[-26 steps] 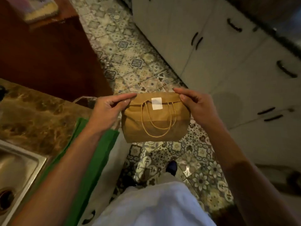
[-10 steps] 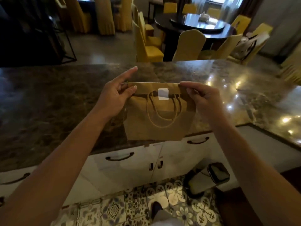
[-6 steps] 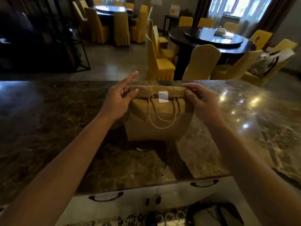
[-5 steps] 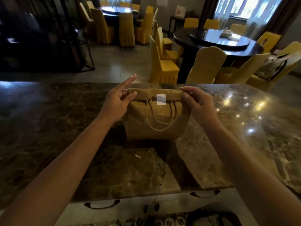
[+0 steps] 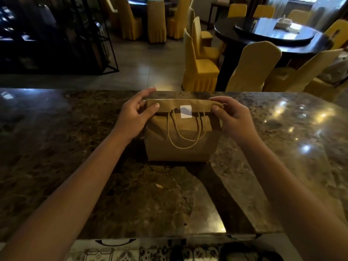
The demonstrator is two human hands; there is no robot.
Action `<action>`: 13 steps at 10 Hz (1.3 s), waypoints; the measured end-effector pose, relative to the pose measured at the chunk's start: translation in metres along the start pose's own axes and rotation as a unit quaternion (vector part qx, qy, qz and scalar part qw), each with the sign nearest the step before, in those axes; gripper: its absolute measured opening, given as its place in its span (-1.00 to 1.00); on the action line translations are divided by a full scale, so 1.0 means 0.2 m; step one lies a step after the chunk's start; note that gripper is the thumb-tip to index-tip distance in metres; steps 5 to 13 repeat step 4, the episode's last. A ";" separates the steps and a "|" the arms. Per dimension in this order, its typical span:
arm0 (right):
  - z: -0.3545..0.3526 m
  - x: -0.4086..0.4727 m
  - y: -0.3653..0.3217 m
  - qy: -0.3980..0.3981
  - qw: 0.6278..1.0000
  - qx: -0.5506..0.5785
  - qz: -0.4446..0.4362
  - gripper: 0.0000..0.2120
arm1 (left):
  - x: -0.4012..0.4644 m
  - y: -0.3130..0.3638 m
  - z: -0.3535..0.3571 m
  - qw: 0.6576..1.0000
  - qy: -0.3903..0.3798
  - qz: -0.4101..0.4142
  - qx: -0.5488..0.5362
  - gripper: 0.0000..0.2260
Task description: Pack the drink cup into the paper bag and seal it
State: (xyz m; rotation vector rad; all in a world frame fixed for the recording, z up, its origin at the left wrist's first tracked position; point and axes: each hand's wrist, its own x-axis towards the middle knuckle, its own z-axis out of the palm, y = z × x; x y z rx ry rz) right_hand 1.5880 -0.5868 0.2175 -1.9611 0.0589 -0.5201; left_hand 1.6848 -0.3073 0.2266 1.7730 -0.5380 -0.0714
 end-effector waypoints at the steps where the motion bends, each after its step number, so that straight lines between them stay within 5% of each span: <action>1: 0.00 0.03 0.00 -0.002 1.000 0.006 0.020 -0.75 | 0.03 0.01 0.01 1.000 -0.003 -0.009 0.028 -0.57; 3: -0.01 0.11 -0.03 -0.029 0.998 -0.020 0.047 -0.72 | 0.08 0.05 0.02 0.998 0.053 -0.016 0.036 -0.66; 13: -0.01 0.15 -0.05 -0.027 0.997 -0.023 0.063 -0.70 | 0.14 0.07 0.03 0.996 0.044 -0.019 0.077 -0.66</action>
